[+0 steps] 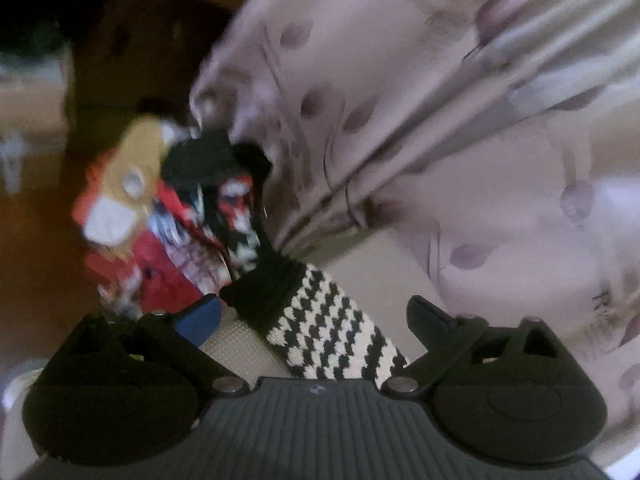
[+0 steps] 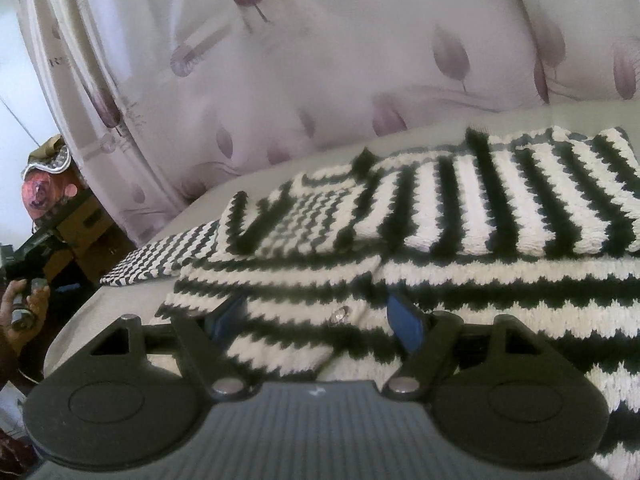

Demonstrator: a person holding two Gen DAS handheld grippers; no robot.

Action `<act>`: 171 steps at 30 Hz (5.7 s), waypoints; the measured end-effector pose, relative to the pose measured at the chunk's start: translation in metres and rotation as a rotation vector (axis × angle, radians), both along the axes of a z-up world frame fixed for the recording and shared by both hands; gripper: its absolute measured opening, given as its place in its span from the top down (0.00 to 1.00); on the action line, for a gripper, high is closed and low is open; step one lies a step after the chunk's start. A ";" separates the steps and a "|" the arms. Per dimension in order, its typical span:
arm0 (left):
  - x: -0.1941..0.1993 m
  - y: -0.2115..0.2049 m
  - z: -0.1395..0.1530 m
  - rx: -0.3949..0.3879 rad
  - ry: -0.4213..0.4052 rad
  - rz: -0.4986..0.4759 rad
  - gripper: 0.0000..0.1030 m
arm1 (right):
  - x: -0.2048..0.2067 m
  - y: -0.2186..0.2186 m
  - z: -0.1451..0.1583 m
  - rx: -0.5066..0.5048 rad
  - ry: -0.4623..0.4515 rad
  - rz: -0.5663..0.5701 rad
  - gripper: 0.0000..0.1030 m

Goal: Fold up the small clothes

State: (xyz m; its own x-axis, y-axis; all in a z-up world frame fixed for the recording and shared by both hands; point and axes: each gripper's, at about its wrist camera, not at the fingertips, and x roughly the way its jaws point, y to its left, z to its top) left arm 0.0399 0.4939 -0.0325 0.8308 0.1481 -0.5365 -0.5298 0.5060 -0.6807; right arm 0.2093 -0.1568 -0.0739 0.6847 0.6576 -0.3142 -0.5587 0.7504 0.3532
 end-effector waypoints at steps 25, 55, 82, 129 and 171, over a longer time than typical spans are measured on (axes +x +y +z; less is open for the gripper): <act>0.087 -0.168 0.138 0.224 -0.217 -0.270 0.85 | 0.005 -0.029 -0.002 0.166 0.034 -0.086 0.24; 0.238 -0.606 0.038 0.143 -0.127 -1.006 0.77 | -0.023 -0.166 -0.002 0.347 -0.038 -0.186 0.24; 0.087 -0.410 -0.040 0.438 -0.077 -0.598 0.00 | 0.127 -0.156 0.023 -0.073 -0.028 -0.225 0.51; 0.091 -0.409 -0.042 0.440 -0.048 -0.559 0.00 | 0.124 -0.124 0.035 -0.181 -0.102 -0.378 0.80; 0.052 -0.383 -0.026 0.386 -0.065 -0.692 0.00 | -0.111 -0.176 -0.010 -0.071 -0.104 -0.338 0.10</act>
State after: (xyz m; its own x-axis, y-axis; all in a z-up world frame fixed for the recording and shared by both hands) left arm 0.0921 0.1104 -0.0588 0.8301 -0.2474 -0.4996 0.0260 0.9123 -0.4087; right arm 0.0980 -0.3329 -0.0837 0.8903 0.3677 -0.2685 -0.3049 0.9195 0.2481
